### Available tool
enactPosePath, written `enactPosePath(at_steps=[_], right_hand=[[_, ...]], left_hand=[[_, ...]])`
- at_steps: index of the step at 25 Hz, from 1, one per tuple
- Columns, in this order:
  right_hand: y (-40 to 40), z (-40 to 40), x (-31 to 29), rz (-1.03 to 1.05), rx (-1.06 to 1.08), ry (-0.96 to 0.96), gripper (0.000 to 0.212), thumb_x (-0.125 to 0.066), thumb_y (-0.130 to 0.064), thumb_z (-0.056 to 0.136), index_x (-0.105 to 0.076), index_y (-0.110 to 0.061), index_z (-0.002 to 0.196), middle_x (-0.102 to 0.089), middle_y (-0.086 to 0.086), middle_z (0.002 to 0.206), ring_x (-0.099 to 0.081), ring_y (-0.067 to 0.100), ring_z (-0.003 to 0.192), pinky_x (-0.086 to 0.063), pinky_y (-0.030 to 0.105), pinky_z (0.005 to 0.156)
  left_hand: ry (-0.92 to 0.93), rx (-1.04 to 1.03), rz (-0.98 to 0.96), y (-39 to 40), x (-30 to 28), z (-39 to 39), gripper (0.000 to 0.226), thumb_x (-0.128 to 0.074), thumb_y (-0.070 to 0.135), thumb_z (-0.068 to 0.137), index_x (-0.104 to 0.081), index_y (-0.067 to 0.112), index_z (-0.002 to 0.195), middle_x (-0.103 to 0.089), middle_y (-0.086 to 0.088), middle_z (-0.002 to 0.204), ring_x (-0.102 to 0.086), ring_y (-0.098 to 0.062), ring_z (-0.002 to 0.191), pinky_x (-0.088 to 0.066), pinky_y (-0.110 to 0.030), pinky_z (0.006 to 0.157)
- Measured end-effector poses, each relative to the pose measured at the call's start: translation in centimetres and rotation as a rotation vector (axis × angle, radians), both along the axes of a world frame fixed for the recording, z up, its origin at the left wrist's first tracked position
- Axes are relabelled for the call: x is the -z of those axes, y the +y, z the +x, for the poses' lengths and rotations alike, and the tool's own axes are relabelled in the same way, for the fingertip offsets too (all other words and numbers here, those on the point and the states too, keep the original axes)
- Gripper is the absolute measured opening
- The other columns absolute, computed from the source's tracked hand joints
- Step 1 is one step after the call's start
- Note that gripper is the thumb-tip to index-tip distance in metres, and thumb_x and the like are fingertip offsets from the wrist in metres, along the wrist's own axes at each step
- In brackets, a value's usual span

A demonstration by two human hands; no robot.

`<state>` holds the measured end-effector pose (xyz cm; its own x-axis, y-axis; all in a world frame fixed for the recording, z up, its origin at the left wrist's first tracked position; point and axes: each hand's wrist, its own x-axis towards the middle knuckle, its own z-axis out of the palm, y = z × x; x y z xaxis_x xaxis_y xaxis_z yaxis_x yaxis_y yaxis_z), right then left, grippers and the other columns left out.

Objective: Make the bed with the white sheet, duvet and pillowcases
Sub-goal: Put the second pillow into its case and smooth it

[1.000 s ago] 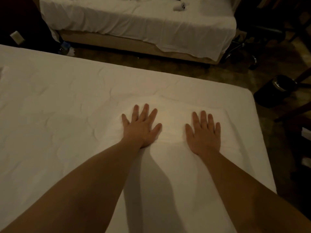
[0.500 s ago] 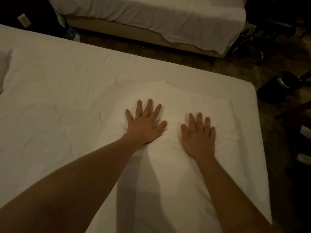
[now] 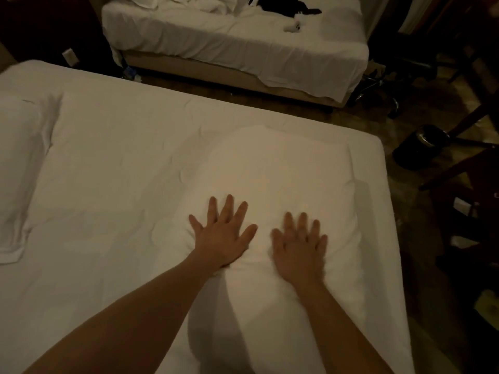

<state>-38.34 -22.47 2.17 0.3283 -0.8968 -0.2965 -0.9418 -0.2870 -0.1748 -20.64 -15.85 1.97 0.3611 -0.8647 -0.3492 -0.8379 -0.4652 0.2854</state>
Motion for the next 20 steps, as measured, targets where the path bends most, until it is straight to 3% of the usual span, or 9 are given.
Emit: enactPosePath(at_steps=[4, 6, 9, 14, 18, 20], right_hand=[[7.1, -2.6, 0.2, -0.120, -0.175, -0.059, 0.065, -0.006, -0.063, 0.100, 0.000, -0.036, 0.160, 0.006, -0.004, 0.167, 0.007, 0.028, 0.154, 0.003, 0.048, 0.124], [8.2, -6.7, 0.9, -0.148, -0.060, -0.064, 0.067, -0.009, -0.064, 0.099, -0.004, -0.036, 0.160, -0.001, -0.004, 0.168, 0.002, 0.025, 0.155, -0.002, 0.049, 0.124], [10.0, -9.2, 1.5, -0.053, 0.150, -0.029, 0.065, -0.008, -0.063, 0.099, 0.005, -0.037, 0.158, 0.006, -0.001, 0.168, 0.005, 0.030, 0.154, -0.004, 0.052, 0.123], [13.7, -10.2, 1.3, -0.058, 0.091, -0.068, 0.070, -0.004, -0.068, 0.095, 0.004, -0.040, 0.158, 0.010, -0.002, 0.167, 0.003, 0.036, 0.153, -0.004, 0.052, 0.122], [13.8, -14.2, 1.2, 0.097, 0.287, -0.044, 0.069, -0.011, -0.068, 0.098, 0.011, -0.040, 0.157, 0.011, 0.002, 0.168, 0.005, 0.034, 0.153, -0.004, 0.054, 0.123], [14.0, -13.2, 0.4, 0.055, 0.245, -0.063, 0.068, -0.011, -0.064, 0.100, 0.009, -0.035, 0.158, 0.012, 0.005, 0.168, 0.008, 0.033, 0.154, 0.000, 0.054, 0.123]], left_hand=[[-0.031, 0.019, -0.029, 6.3, 0.2, -1.3, 0.076, -0.009, 0.083, 0.088, 0.013, 0.050, 0.153, 0.023, 0.015, 0.164, 0.028, -0.026, 0.149, 0.005, -0.076, 0.110], [-0.040, -0.013, -0.025, 8.9, 0.3, -1.9, 0.078, -0.009, 0.085, 0.087, 0.014, 0.050, 0.153, 0.025, 0.014, 0.163, 0.028, -0.029, 0.149, 0.004, -0.077, 0.110], [-0.031, -0.040, -0.022, 10.5, -0.3, -4.4, 0.082, -0.006, 0.087, 0.084, 0.019, 0.049, 0.152, 0.031, 0.008, 0.162, 0.031, -0.035, 0.147, 0.006, -0.077, 0.109], [-0.045, 0.048, -0.006, 12.1, -0.7, -9.0, 0.083, -0.007, 0.090, 0.081, 0.023, 0.052, 0.149, 0.038, 0.007, 0.158, 0.037, -0.039, 0.143, 0.008, -0.080, 0.105], [-0.103, 0.078, 0.005, 13.0, -0.8, -10.2, 0.079, -0.006, 0.086, 0.085, 0.022, 0.051, 0.150, 0.033, 0.005, 0.161, 0.034, -0.039, 0.145, 0.006, -0.080, 0.106], [-0.102, 0.059, -0.001, 12.8, -0.9, -10.4, 0.078, -0.006, 0.084, 0.086, 0.020, 0.050, 0.151, 0.030, 0.005, 0.163, 0.031, -0.039, 0.146, 0.006, -0.079, 0.107]])
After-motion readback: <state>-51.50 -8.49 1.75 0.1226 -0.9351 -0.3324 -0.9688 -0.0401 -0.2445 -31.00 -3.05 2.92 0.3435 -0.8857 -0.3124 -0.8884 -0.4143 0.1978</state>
